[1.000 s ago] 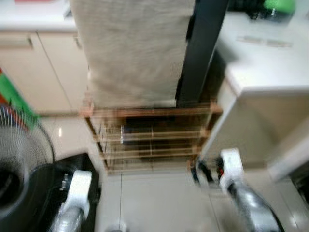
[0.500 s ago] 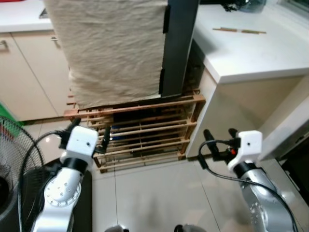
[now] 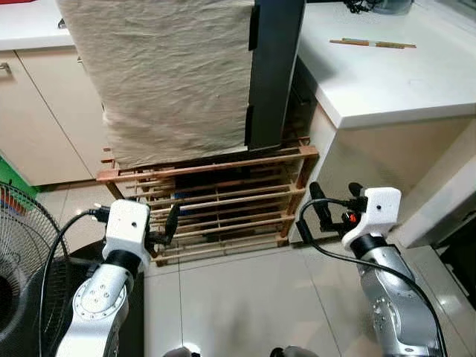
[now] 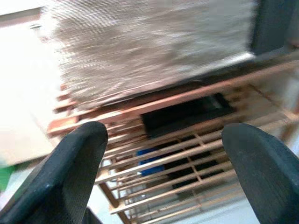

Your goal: Clothes washing

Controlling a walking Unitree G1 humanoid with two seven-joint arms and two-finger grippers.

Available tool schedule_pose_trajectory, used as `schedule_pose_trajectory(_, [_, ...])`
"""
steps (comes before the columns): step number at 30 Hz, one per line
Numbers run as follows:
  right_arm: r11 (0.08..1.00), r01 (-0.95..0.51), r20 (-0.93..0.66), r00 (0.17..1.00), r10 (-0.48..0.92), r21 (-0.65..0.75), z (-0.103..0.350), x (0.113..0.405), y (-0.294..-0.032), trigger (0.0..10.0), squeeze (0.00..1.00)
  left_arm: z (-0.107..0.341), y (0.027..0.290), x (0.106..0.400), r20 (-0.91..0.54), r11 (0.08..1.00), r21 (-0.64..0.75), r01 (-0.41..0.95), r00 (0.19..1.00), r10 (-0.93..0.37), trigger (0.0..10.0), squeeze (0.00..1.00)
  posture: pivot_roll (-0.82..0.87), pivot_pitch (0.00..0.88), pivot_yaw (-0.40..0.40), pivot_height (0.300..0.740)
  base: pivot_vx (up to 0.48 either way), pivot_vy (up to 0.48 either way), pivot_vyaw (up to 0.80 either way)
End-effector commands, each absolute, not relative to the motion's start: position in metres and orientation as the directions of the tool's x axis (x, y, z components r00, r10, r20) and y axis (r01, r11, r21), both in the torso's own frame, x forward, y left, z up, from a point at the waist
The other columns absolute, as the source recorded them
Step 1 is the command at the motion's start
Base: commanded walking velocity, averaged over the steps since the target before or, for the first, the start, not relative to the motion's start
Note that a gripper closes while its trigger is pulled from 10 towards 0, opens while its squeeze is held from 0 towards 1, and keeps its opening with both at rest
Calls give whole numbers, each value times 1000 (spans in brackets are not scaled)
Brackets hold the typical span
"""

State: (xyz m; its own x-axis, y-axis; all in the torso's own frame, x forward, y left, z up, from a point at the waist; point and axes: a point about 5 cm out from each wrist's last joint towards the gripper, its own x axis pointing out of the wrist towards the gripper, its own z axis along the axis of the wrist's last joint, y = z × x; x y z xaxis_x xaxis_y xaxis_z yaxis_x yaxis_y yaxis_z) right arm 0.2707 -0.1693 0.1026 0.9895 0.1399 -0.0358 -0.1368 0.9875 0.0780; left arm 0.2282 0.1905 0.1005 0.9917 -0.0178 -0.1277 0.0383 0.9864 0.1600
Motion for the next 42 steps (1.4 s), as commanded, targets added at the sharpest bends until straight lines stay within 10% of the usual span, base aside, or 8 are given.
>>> schedule_pose_trajectory(1, [992,-97,-48,994,101,78,101,276,-174,10000,0,101,196,229,-111,989,141,-38,992,53,10000,0,15,2,-23,723,0,0,0])
schedule_pose_trajectory(13, [962,-72,-75,993,95,262,95,288,-173,10000,0,109,202,232,-40,989,111,-99,994,104,10000,0,36,0,-36,723,0,0,0])
schedule_pose_trajectory(14, [967,-75,-83,992,98,244,93,289,-173,10000,0,111,202,233,-23,991,99,-88,996,91,10000,1000,39,0,-38,723,0,0,0])
schedule_pose_trajectory(16, [969,-77,-86,991,99,234,93,290,-173,10000,0,112,202,233,-8,994,83,-77,997,78,10000,1000,39,0,-38,723,0,0,0])
schedule_pose_trajectory(17, [968,-90,-83,990,113,235,93,291,-171,10000,1000,112,201,234,-10,993,92,-68,998,69,10000,1000,39,0,-37,723,0,0,0])
schedule_pose_trajectory(33, [984,-130,-54,989,138,119,94,292,-176,10000,1000,104,199,233,-34,989,134,-67,997,73,10000,1000,16,0,-42,723,0,0,0])
schedule_pose_trajectory(34, [986,-137,-52,988,142,94,95,294,-175,10000,0,103,200,234,-40,985,159,-72,996,79,10000,0,13,0,-38,723,0,0,0])
schedule_pose_trajectory(42, [976,-195,-53,978,201,97,96,301,-162,10000,0,104,197,241,-31,976,212,-43,998,51,10000,0,11,0,-33,723,0,0,-637])
